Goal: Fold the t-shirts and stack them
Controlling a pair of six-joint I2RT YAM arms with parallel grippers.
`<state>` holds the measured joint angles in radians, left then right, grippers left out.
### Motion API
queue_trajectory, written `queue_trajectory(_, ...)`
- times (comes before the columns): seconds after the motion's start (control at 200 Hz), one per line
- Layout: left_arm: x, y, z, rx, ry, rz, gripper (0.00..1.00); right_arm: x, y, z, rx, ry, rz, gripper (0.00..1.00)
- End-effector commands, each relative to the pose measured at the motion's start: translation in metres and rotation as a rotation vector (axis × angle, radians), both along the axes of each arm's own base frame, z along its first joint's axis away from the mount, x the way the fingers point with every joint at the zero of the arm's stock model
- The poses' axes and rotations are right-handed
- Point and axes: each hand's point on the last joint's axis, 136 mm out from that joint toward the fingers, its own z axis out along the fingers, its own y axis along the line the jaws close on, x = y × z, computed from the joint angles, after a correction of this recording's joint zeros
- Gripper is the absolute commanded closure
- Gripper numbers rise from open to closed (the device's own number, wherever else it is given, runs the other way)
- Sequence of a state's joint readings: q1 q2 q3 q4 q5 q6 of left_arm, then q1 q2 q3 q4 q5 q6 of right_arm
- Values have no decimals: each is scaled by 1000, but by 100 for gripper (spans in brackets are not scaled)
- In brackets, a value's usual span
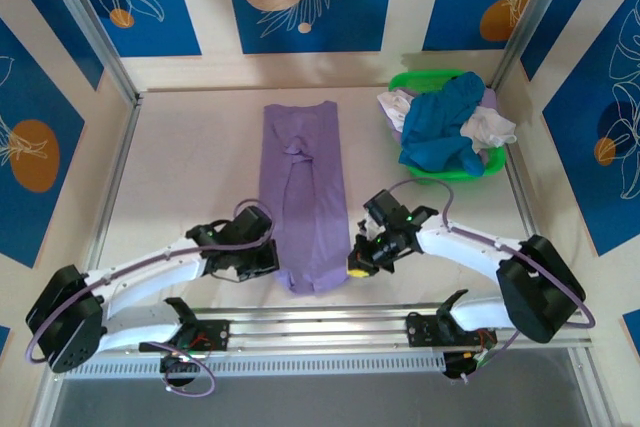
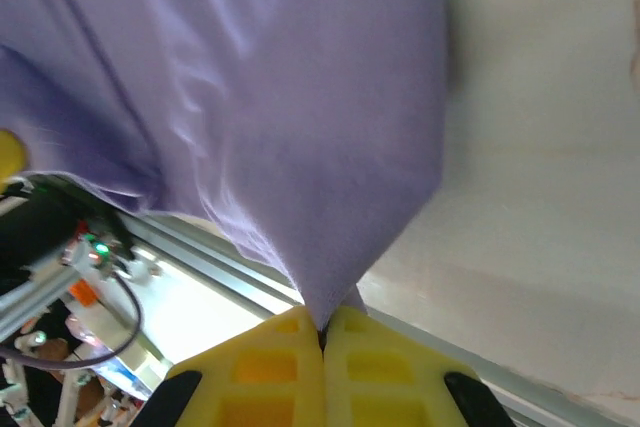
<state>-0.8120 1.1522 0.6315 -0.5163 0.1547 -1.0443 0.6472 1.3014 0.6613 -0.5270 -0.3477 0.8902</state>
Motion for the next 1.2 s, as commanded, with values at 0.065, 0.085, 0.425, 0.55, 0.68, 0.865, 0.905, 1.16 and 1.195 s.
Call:
queue_trajectory(0.065, 42, -7, 24, 15, -67, -21, 99, 42, 4, 30, 57, -71, -25, 100)
queue_trajectory(0.085, 48, -7, 27, 19, -73, -20, 99, 47, 4, 32, 57, -77, -25, 100)
queue_trajectory(0.425, 138, 18, 50, -14, -141, 74, 100, 133, 7, 45, 58, -141, -65, 100)
queue_trajectory(0.55, 166, 16, 49, -68, -152, 78, 100, 161, 11, 48, 59, -164, -72, 100)
queue_trajectory(0.68, 191, 13, 46, -88, -144, 59, 100, 188, 13, 48, 62, -173, -90, 100)
queue_trajectory(0.865, 225, 23, 53, -78, -159, 72, 100, 219, 13, 45, 65, -179, -118, 100)
queue_trajectory(0.905, 232, 25, 54, -75, -161, 74, 100, 225, 13, 43, 68, -176, -122, 100)
queue_trajectory(1.16, 268, 31, 57, -75, -166, 73, 100, 258, 8, 36, 73, -182, -157, 100)
queue_trajectory(1.195, 273, 32, 57, -79, -166, 74, 100, 262, 7, 35, 76, -181, -161, 100)
